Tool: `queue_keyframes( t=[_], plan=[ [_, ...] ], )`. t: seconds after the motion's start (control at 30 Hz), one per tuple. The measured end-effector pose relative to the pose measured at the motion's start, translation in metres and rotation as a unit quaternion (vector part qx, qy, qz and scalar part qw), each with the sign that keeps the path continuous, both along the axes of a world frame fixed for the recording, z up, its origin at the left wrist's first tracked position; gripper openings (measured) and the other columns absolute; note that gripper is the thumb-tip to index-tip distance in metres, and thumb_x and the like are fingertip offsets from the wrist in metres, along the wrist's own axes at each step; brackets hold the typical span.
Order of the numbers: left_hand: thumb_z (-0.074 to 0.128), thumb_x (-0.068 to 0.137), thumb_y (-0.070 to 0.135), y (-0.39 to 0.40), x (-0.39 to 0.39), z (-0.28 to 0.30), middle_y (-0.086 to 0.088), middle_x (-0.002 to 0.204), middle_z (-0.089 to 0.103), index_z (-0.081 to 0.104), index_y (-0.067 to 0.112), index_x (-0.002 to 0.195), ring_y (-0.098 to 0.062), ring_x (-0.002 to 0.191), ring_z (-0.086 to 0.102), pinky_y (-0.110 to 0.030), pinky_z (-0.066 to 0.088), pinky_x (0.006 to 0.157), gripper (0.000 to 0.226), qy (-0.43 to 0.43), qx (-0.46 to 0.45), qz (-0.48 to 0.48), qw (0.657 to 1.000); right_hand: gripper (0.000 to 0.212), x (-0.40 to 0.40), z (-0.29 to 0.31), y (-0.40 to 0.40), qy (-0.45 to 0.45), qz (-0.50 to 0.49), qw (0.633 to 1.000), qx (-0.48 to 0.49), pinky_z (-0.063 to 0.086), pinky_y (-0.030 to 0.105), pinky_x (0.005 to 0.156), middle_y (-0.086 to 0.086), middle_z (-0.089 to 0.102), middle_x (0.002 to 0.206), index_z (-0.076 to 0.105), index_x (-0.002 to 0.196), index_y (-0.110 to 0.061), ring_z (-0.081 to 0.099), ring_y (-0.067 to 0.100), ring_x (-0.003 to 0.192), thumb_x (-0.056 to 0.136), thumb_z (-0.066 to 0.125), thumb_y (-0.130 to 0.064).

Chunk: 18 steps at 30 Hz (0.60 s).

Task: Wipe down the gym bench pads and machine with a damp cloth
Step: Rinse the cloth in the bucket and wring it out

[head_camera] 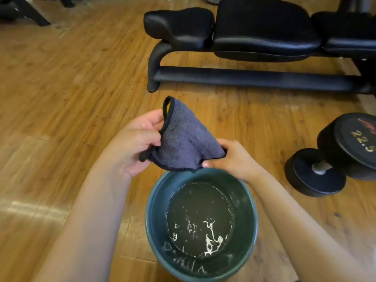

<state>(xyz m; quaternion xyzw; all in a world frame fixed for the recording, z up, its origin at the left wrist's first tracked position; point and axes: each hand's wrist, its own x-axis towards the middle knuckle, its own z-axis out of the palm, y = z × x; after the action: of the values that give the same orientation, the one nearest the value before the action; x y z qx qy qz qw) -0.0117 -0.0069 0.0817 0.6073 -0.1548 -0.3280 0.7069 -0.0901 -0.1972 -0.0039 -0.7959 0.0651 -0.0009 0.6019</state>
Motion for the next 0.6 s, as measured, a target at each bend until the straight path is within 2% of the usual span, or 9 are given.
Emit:
queue_keyframes(
  t=[0.03,0.1,0.17,0.23,0.33,0.37,0.43,0.5,0.6],
  plan=[
    [0.03,0.053,-0.012,0.003,0.002,0.002,-0.003,0.075,0.069,0.067,0.009,0.086,-0.011,0.062,0.064,-0.015,0.046,0.052,0.054,0.005,0.0,0.016,1.0,0.039,-0.001,0.004,-0.004,0.017,-0.004,1.0,0.024,0.045,0.013,0.071,-0.018,0.065,0.077,0.064,0.086,-0.028,0.057,-0.01,0.071,0.064,0.081,-0.001],
    [0.029,0.053,-0.012,0.008,0.009,0.001,-0.001,0.068,0.067,0.065,0.01,0.086,-0.009,0.055,0.06,-0.013,0.042,0.047,0.054,0.008,0.02,0.069,0.997,0.031,-0.002,0.006,-0.017,0.027,-0.001,0.995,0.098,0.047,0.016,0.064,-0.011,0.067,0.07,0.067,0.081,-0.02,0.059,-0.001,0.066,0.056,0.083,-0.014],
    [0.031,0.048,-0.008,0.013,0.014,0.001,0.002,0.061,0.064,0.061,0.01,0.091,-0.009,0.049,0.055,-0.012,0.036,0.044,0.055,0.017,0.072,0.106,0.992,0.045,-0.002,0.005,-0.027,0.012,0.01,0.984,0.176,0.048,0.018,0.062,-0.005,0.068,0.074,0.069,0.084,-0.013,0.061,0.006,0.069,0.046,0.084,-0.032],
    [0.031,0.062,-0.008,0.015,0.017,-0.001,0.005,0.055,0.06,0.06,0.013,0.094,-0.009,0.045,0.052,-0.011,0.032,0.041,0.048,0.032,0.131,0.124,0.983,0.054,-0.003,0.006,-0.032,0.01,0.002,0.968,0.251,0.051,0.024,0.068,0.003,0.068,0.084,0.07,0.088,-0.011,0.063,0.014,0.078,0.046,0.087,-0.041],
    [0.04,0.076,0.001,0.014,0.018,-0.003,0.001,0.068,0.063,0.059,0.014,0.087,-0.018,0.066,0.058,-0.022,0.043,0.057,0.025,0.075,0.143,0.131,0.978,0.022,-0.003,0.01,-0.033,0.012,-0.029,0.96,0.28,0.05,0.027,0.068,0.0,0.068,0.077,0.069,0.083,-0.013,0.063,0.013,0.072,0.062,0.073,-0.018],
    [0.048,0.082,0.008,0.012,0.016,-0.002,0.001,0.072,0.065,0.059,0.014,0.085,-0.018,0.072,0.061,-0.026,0.044,0.062,0.013,0.089,0.145,0.138,0.976,0.016,-0.003,0.012,-0.032,0.008,-0.039,0.964,0.262,0.049,0.025,0.066,-0.002,0.067,0.073,0.067,0.08,-0.011,0.062,0.011,0.069,0.064,0.067,-0.012],
    [0.057,0.091,0.019,0.008,0.017,-0.006,0.005,0.076,0.071,0.063,0.016,0.083,-0.013,0.076,0.068,-0.031,0.05,0.069,0.01,0.091,0.154,0.175,0.968,0.016,-0.002,0.015,-0.029,-0.003,-0.054,0.974,0.219,0.05,0.02,0.065,-0.005,0.069,0.071,0.068,0.074,-0.012,0.063,0.009,0.068,0.063,0.066,0.0],
    [0.062,0.09,0.018,0.004,0.018,-0.013,0.007,0.074,0.071,0.065,0.017,0.081,-0.009,0.073,0.067,-0.03,0.052,0.072,0.01,0.011,0.163,0.243,0.956,0.022,0.0,0.019,-0.028,-0.009,-0.092,0.981,0.168,0.049,0.016,0.064,-0.007,0.07,0.069,0.069,0.07,-0.013,0.063,0.004,0.067,0.068,0.07,0.009],
    [0.059,0.089,0.021,0.003,0.022,-0.025,0.001,0.073,0.059,0.065,0.008,0.075,-0.013,0.069,0.053,-0.031,0.043,0.068,0.02,-0.19,0.224,0.298,0.908,0.016,0.004,0.021,-0.028,0.011,-0.189,0.973,0.131,0.05,0.019,0.055,-0.003,0.065,0.062,0.066,0.069,-0.012,0.06,0.005,0.057,0.08,0.068,0.0]
  ],
)
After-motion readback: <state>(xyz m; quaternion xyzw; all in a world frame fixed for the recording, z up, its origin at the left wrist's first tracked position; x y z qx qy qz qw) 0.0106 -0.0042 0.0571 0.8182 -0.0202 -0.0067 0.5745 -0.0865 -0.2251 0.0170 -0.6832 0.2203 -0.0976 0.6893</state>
